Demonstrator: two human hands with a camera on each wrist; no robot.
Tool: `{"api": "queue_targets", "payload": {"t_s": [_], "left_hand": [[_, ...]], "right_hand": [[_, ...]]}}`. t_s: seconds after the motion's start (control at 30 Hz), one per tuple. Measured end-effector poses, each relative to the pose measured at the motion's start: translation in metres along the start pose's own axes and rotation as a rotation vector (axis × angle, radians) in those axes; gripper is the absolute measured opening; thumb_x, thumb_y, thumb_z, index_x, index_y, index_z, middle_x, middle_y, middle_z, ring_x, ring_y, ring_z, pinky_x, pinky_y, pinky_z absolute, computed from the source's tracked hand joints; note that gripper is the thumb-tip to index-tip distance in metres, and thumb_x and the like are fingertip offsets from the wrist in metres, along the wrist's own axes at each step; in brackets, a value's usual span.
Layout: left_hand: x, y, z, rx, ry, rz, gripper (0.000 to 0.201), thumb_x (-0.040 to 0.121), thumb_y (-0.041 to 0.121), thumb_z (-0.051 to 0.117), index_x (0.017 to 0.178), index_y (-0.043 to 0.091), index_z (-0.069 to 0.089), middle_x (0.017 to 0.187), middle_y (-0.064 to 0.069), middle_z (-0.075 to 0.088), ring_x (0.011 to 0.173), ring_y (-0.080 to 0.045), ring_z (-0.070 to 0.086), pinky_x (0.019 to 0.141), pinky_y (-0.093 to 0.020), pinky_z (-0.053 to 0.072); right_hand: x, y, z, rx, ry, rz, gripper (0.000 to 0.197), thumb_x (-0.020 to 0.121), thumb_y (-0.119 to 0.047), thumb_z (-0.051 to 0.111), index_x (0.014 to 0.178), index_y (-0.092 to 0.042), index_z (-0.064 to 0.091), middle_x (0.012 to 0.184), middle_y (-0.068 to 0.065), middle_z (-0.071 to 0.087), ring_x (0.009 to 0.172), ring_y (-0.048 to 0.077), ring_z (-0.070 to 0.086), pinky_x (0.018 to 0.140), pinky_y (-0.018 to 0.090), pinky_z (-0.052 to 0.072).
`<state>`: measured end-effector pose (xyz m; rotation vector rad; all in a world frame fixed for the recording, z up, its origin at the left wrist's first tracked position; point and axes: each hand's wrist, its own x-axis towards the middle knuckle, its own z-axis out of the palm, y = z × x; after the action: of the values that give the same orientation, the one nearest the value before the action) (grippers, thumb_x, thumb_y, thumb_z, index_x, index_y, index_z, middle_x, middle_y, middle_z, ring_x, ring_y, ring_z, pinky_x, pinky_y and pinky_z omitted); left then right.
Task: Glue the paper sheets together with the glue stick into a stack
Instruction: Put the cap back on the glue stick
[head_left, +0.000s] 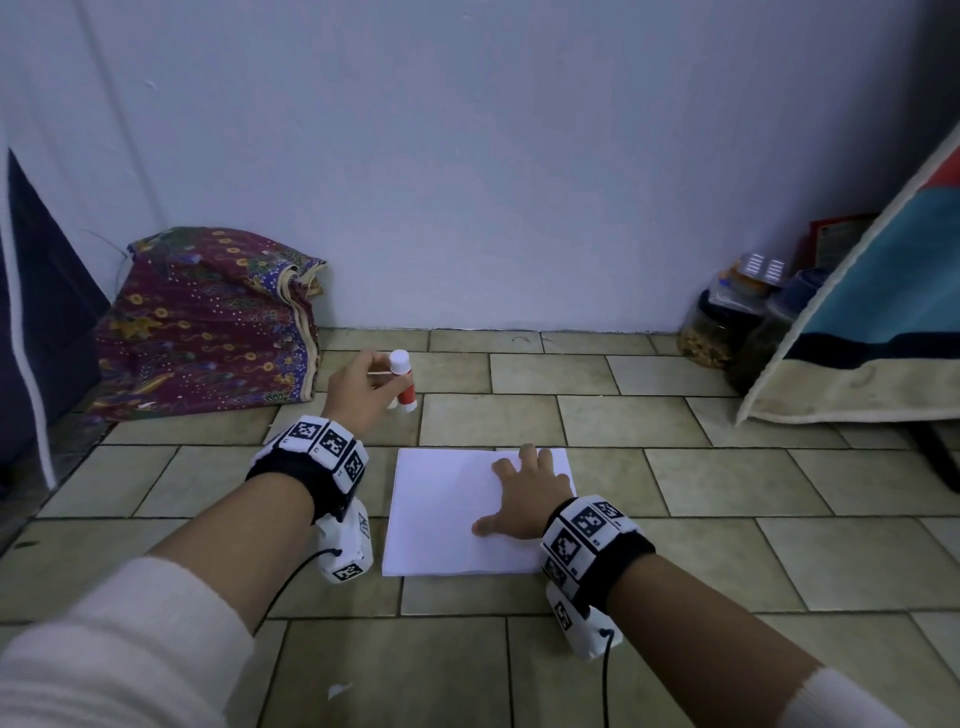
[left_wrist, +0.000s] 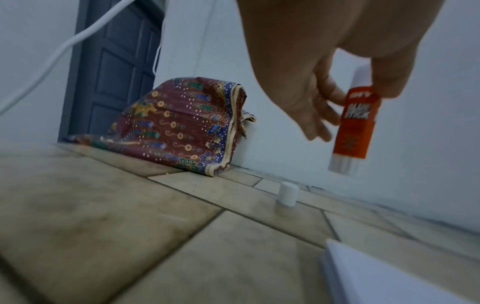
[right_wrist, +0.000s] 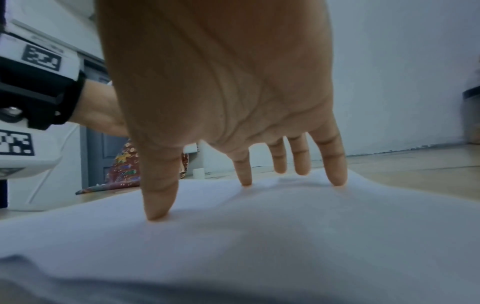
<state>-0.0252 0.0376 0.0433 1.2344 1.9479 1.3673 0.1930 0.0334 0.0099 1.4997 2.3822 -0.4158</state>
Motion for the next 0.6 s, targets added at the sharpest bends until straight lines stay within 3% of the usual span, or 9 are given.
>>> {"api": "queue_targets", "payload": {"t_s": [0.07, 0.1, 0.2, 0.3, 0.37, 0.43, 0.47, 0.53, 0.6], "left_hand": [[-0.008, 0.009, 0.0, -0.178, -0.001, 0.033, 0.024, 0.088, 0.011, 0.067, 0.109, 0.009, 0.056, 0.109, -0.007, 0.063, 0.089, -0.012, 0.061, 0.061, -0.006, 0.047], [-0.012, 0.014, 0.001, -0.247, -0.011, 0.05, 0.026, 0.089, 0.009, 0.066, 0.112, 0.011, 0.054, 0.108, -0.008, 0.063, 0.086, -0.01, 0.061, 0.058, -0.006, 0.047], [-0.027, 0.027, 0.008, -0.465, -0.077, 0.091, 0.038, 0.091, 0.001, 0.06, 0.122, 0.02, 0.049, 0.094, -0.012, 0.063, 0.085, -0.013, 0.064, 0.067, -0.017, 0.056], [-0.039, 0.038, 0.02, -0.577, -0.115, 0.067, 0.037, 0.091, -0.004, 0.057, 0.124, 0.012, 0.053, 0.083, -0.01, 0.063, 0.077, -0.011, 0.066, 0.069, -0.025, 0.059], [-0.045, 0.043, 0.026, -0.626, -0.138, 0.049, 0.036, 0.09, -0.005, 0.057, 0.123, 0.01, 0.056, 0.079, -0.009, 0.064, 0.074, -0.01, 0.067, 0.071, -0.027, 0.059], [-0.05, 0.046, 0.028, -0.654, -0.158, 0.053, 0.035, 0.09, -0.006, 0.057, 0.121, 0.012, 0.056, 0.076, -0.008, 0.064, 0.074, -0.011, 0.067, 0.072, -0.027, 0.059], [-0.052, 0.047, 0.029, -0.662, -0.17, 0.056, 0.035, 0.09, -0.006, 0.057, 0.12, 0.013, 0.056, 0.077, -0.008, 0.065, 0.074, -0.012, 0.067, 0.072, -0.027, 0.059], [-0.056, 0.049, 0.031, -0.664, -0.192, 0.056, 0.036, 0.089, -0.005, 0.058, 0.12, 0.013, 0.056, 0.08, -0.01, 0.066, 0.076, -0.014, 0.068, 0.073, -0.027, 0.059], [-0.06, 0.05, 0.033, -0.662, -0.199, 0.046, 0.037, 0.087, -0.005, 0.061, 0.119, 0.014, 0.058, 0.079, -0.007, 0.068, 0.073, -0.012, 0.069, 0.072, -0.026, 0.059]], "right_hand": [[0.001, -0.002, -0.001, 0.024, 0.036, -0.002, 0.088, 0.077, -0.06, 0.063, 0.145, -0.017, 0.027, 0.15, 0.013, 0.018, 0.139, 0.031, 0.016, 0.106, 0.046, 0.034], [0.001, -0.003, 0.0, 0.033, 0.054, -0.01, 0.087, 0.076, -0.06, 0.065, 0.143, -0.016, 0.03, 0.147, 0.013, 0.023, 0.137, 0.03, 0.02, 0.104, 0.045, 0.036], [0.002, -0.001, -0.002, 0.034, 0.092, -0.032, 0.083, 0.074, -0.061, 0.067, 0.138, -0.016, 0.037, 0.137, 0.01, 0.035, 0.13, 0.027, 0.031, 0.1, 0.041, 0.04], [-0.001, 0.003, -0.006, -0.025, 0.14, -0.024, 0.081, 0.075, -0.067, 0.063, 0.136, -0.018, 0.044, 0.132, 0.007, 0.044, 0.127, 0.025, 0.037, 0.1, 0.04, 0.038], [-0.003, 0.005, -0.007, 0.002, 0.272, -0.011, 0.07, 0.081, -0.067, 0.054, 0.131, -0.018, 0.05, 0.126, 0.006, 0.051, 0.122, 0.024, 0.043, 0.099, 0.039, 0.039], [-0.004, 0.006, -0.01, 0.258, 0.446, -0.04, 0.053, 0.092, -0.057, 0.046, 0.119, -0.013, 0.059, 0.111, 0.005, 0.061, 0.107, 0.022, 0.053, 0.089, 0.036, 0.045], [-0.005, 0.007, -0.014, 0.501, 0.473, -0.072, 0.047, 0.096, -0.05, 0.043, 0.111, -0.01, 0.063, 0.098, 0.005, 0.064, 0.093, 0.021, 0.058, 0.079, 0.033, 0.046], [-0.009, 0.007, -0.022, 1.076, 0.36, -0.137, 0.043, 0.102, -0.038, 0.036, 0.099, -0.006, 0.065, 0.079, 0.005, 0.067, 0.07, 0.02, 0.058, 0.059, 0.028, 0.042], [-0.018, 0.005, -0.032, 1.466, 0.204, -0.185, 0.048, 0.104, -0.038, 0.028, 0.095, -0.007, 0.064, 0.074, 0.009, 0.07, 0.059, 0.018, 0.058, 0.052, 0.024, 0.037]]}}
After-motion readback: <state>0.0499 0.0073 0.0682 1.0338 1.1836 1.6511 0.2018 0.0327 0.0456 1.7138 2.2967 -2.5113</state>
